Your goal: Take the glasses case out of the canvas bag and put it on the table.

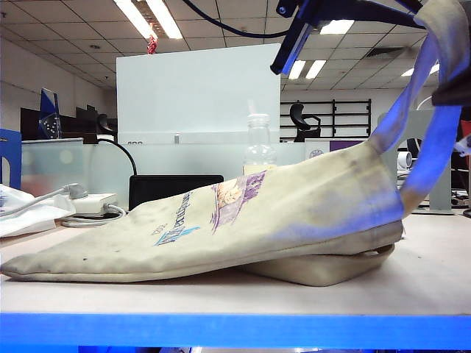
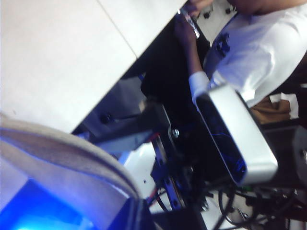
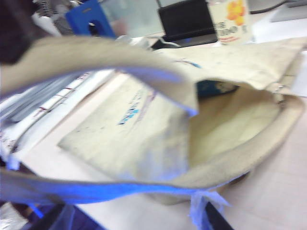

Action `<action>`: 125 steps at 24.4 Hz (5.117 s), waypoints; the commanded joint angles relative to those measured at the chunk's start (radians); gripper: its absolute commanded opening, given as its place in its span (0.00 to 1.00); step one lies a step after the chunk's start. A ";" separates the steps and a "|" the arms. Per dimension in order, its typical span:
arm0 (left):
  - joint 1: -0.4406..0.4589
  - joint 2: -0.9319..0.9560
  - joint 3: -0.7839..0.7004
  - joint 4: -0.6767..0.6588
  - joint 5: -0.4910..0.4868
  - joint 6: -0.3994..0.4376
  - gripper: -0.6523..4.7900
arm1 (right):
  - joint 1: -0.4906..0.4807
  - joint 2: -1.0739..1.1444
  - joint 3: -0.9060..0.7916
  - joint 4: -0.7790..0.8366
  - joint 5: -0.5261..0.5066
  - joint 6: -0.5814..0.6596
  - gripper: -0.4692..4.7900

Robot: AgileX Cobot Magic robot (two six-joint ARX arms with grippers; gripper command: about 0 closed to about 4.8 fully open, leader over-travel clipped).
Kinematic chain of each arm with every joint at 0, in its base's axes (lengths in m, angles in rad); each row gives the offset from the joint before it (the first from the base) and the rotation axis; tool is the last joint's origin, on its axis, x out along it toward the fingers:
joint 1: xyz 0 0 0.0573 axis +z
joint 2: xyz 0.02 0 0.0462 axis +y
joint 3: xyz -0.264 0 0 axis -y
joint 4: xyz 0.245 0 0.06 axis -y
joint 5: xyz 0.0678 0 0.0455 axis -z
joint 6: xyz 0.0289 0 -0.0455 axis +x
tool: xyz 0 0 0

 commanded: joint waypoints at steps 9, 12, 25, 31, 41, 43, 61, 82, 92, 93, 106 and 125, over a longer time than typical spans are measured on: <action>-0.018 -0.006 0.002 -0.051 0.074 0.045 0.11 | 0.001 -0.002 0.006 0.099 0.050 -0.027 0.66; -0.020 -0.006 0.003 -0.060 0.074 0.046 0.11 | 0.001 -0.002 0.008 0.160 0.050 -0.024 0.66; -0.033 -0.006 0.002 -0.134 0.085 0.093 0.11 | 0.001 -0.002 0.010 0.204 0.048 -0.023 0.52; -0.034 -0.006 0.003 -0.149 0.115 0.092 0.11 | 0.002 -0.002 0.010 0.167 -0.013 -0.026 0.58; -0.034 -0.006 0.003 -0.175 0.246 0.130 0.11 | 0.001 0.006 0.008 0.231 0.098 -0.036 0.58; -0.034 -0.006 0.003 -0.170 0.240 0.168 0.17 | 0.001 0.031 0.008 0.233 0.098 -0.016 0.58; 0.047 0.148 0.005 0.042 -0.003 0.085 0.80 | -0.305 0.103 0.353 -0.031 0.234 -0.090 0.57; -0.121 0.425 0.291 -0.264 -0.343 0.334 0.80 | -0.306 0.027 0.558 -0.249 0.216 -0.187 0.57; -0.124 0.458 0.291 -0.190 -0.351 0.195 0.81 | -0.270 0.027 0.588 -0.324 0.207 -0.203 0.57; -0.124 0.462 0.291 -0.191 -0.379 0.193 0.81 | -0.270 0.027 0.589 -0.326 0.207 -0.203 0.57; -0.131 0.506 0.292 -0.139 -0.389 0.070 1.00 | -0.192 0.027 0.593 -0.333 0.207 -0.203 0.57; -0.145 0.596 0.297 -0.096 -0.356 -0.019 0.99 | -0.146 0.027 0.594 -0.398 0.207 -0.204 0.57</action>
